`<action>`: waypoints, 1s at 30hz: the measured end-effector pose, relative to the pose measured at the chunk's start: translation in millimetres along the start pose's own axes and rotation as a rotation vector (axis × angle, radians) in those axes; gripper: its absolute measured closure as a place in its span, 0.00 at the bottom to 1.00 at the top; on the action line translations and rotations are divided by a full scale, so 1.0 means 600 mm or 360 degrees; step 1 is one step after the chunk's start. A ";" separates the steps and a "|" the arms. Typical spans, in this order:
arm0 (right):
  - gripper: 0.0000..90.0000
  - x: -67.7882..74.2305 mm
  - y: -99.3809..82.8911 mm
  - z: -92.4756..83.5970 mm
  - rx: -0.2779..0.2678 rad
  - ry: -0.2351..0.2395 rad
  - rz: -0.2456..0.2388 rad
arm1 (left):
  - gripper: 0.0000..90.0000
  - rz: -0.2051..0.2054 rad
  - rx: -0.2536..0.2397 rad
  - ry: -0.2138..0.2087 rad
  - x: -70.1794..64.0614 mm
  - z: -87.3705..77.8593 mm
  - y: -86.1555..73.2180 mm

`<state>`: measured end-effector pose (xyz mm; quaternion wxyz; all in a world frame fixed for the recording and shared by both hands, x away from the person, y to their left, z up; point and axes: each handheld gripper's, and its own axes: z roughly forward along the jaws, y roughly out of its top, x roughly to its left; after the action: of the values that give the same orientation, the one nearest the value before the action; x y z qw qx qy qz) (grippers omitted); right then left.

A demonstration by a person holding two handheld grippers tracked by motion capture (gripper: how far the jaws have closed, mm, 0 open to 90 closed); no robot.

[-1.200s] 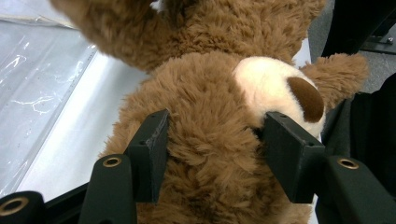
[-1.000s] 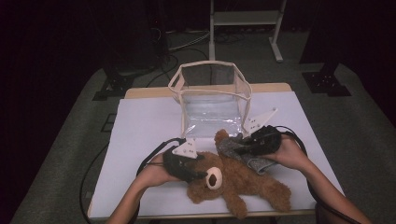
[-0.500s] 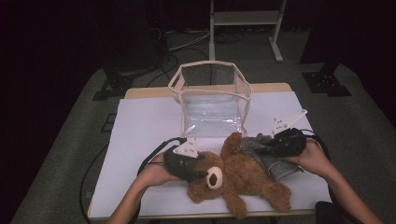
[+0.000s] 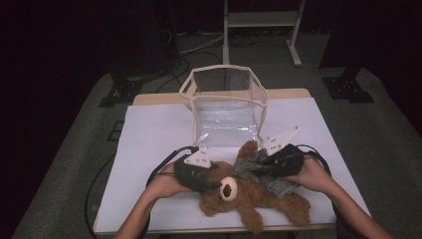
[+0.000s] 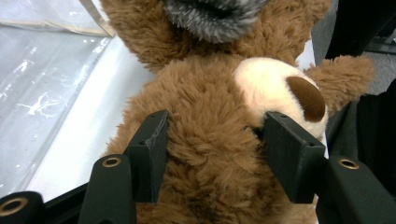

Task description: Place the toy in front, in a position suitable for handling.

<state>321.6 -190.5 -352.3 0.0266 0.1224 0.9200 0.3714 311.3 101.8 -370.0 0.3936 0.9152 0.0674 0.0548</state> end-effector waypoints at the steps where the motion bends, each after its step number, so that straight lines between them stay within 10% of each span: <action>1: 0.89 -0.004 -0.005 -0.002 -0.0009 0.0001 0.0023 | 0.46 -0.0001 -0.0013 0.0009 0.000 -0.005 0.000; 11: 0.89 -0.031 -0.024 -0.020 -0.0036 -0.0079 0.0092 | 0.45 -0.0004 0.0034 0.0042 -0.005 -0.013 -0.016; 23: 0.89 -0.019 0.064 0.006 -0.0012 -0.0093 -0.0075 | 0.46 -0.0026 0.0040 0.0019 0.001 0.011 -0.019; 30: 0.89 -0.042 0.028 0.027 0.0098 -0.0093 0.0010 | 0.46 -0.0027 0.0019 0.0021 -0.001 0.012 -0.023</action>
<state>351.9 -173.9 -353.3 0.0485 0.1369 0.9294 0.3393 310.5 105.9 -385.1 0.3880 0.9166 0.0782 0.0572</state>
